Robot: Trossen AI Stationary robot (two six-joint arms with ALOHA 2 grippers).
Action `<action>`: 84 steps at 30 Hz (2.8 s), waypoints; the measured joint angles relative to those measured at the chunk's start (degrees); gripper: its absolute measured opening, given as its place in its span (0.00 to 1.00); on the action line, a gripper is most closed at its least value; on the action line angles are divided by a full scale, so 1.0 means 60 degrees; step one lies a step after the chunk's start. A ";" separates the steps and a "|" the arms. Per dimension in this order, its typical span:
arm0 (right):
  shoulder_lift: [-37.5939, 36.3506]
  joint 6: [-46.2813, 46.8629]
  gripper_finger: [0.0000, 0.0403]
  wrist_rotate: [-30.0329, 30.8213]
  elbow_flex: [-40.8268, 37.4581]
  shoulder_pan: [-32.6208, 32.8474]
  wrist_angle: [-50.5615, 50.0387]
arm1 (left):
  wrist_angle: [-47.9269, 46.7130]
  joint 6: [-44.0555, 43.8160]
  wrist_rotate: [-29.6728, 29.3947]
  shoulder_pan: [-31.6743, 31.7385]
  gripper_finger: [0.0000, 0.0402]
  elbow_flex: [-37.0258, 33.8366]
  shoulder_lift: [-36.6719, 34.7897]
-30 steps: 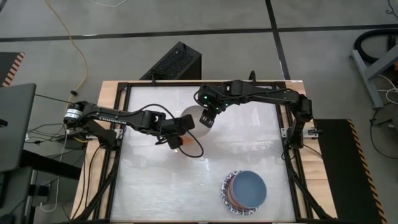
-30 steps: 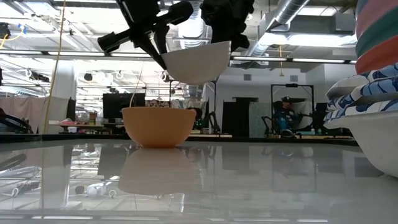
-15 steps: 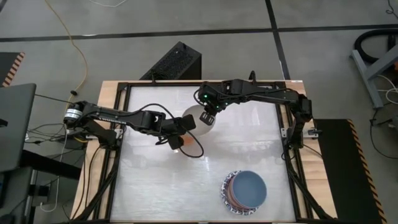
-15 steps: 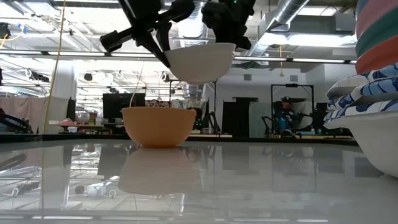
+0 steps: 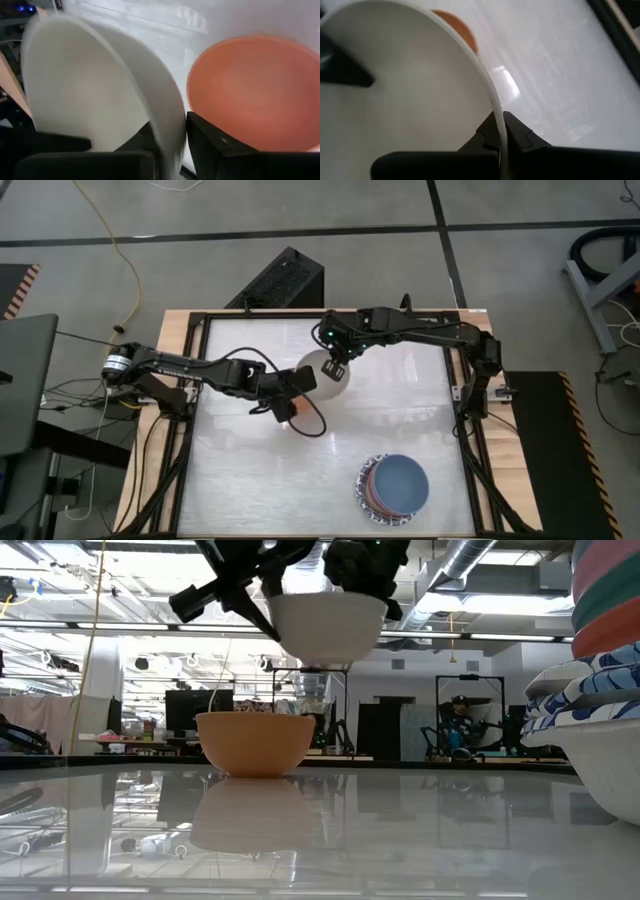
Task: Nest bowls inside each other
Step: Stack the white bowl on top of the other blue bowl
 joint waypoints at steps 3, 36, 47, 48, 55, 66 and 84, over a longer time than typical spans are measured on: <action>0.0000 0.0007 0.04 -0.0081 0.0000 0.0017 0.0016 | -0.0024 -0.0030 -0.0047 0.0016 0.18 0.0000 0.0000; -0.0018 -0.0196 0.04 -0.0472 0.0014 0.0005 0.0073 | 0.0417 -0.1406 -0.0019 -0.0198 0.24 -0.0055 -0.1075; -0.0003 -0.0249 0.04 -0.0479 -0.0008 0.0006 -0.0097 | 0.0827 -0.1475 -0.0228 -0.0162 0.40 -0.0002 -0.0962; 0.0013 -0.0278 0.04 -0.0486 -0.0034 0.0009 -0.0168 | 0.0876 -0.1579 -0.0273 -0.0188 0.41 0.0015 -0.0969; 0.0011 -0.0421 0.04 -0.0473 -0.0015 -0.0120 -0.0167 | 0.0979 -0.1818 -0.0689 -0.0421 0.50 0.0015 -0.1047; -0.0001 -0.1476 0.04 -0.0479 -0.0011 -0.1087 -0.0266 | 0.1321 -0.3251 -0.0986 -0.0312 0.50 -0.0004 -0.2135; -0.1746 -0.2923 0.04 -0.0717 0.0000 -0.3304 -0.2457 | 0.1285 -0.8054 -0.1414 0.0374 0.50 -0.0007 -0.4975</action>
